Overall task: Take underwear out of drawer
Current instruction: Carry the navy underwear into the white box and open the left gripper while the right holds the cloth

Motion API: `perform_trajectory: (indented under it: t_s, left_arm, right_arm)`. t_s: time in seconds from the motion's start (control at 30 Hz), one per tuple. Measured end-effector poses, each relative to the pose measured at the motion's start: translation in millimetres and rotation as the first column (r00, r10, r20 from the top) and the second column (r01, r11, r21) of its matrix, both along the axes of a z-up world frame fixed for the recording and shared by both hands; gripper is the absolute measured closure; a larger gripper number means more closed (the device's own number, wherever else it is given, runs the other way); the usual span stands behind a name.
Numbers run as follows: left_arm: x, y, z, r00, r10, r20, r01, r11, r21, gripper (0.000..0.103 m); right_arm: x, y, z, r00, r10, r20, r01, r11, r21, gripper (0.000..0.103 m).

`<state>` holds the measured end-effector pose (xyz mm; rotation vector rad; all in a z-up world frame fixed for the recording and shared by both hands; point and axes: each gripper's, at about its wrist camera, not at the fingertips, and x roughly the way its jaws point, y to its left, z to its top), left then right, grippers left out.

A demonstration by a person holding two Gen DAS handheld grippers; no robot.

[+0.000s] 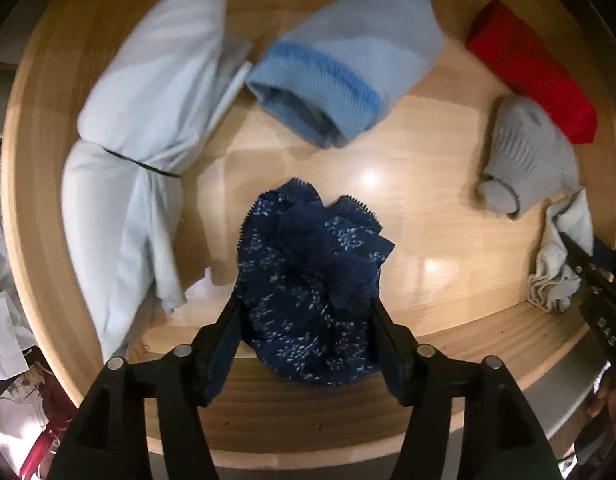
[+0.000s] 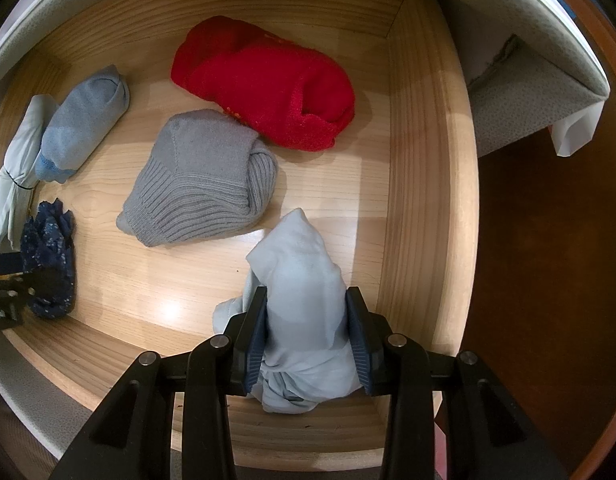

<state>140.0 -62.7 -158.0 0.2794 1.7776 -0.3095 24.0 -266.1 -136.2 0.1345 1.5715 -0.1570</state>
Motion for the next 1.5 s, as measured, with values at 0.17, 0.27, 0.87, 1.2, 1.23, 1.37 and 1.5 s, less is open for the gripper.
perform_trajectory:
  t_s: [0.17,0.27,0.87,1.2,1.23,1.37,1.5]
  left_arm:
    - [-0.2,-3.3,-2.4,1.0,0.006,0.005,-0.006,1.0,-0.001,0.042]
    - [-6.2,3.1,-10.6,1.0,0.006,0.016,-0.006,1.0,-0.007,0.06]
    - [-29.9,15.8,56.0,0.993,0.004,0.122,0.003,0.998,-0.055,0.073]
    - [-36.1,39.9,133.7,0.973,-0.015,0.228,0.036,0.996,-0.087,0.073]
    - [-34.6,35.9,140.2,0.97,-0.016,0.243,0.038,0.995,-0.089,0.073]
    - [-36.8,45.0,169.6,0.955,-0.026,0.294,0.056,0.994,-0.091,0.073]
    - [-36.5,56.8,210.4,0.933,-0.01,0.361,0.061,0.99,-0.129,0.073]
  right_arm:
    - [0.0,0.4,-0.1,1.0,0.001,0.001,-0.001,1.0,0.002,0.067]
    - [-0.2,0.1,-0.6,1.0,0.002,0.0,-0.002,1.0,0.003,0.067]
    - [0.6,0.0,-0.3,1.0,0.005,0.0,-0.005,1.0,0.001,0.067]
    - [0.4,0.7,-0.9,1.0,0.006,-0.003,-0.006,1.0,-0.001,0.067]
    - [0.5,0.6,-0.9,1.0,0.006,-0.003,-0.006,1.0,-0.001,0.067]
    - [0.4,0.3,-0.9,1.0,0.006,-0.002,-0.006,1.0,0.0,0.067]
    - [0.2,0.5,-0.9,1.0,0.011,-0.004,-0.011,1.0,-0.004,0.067]
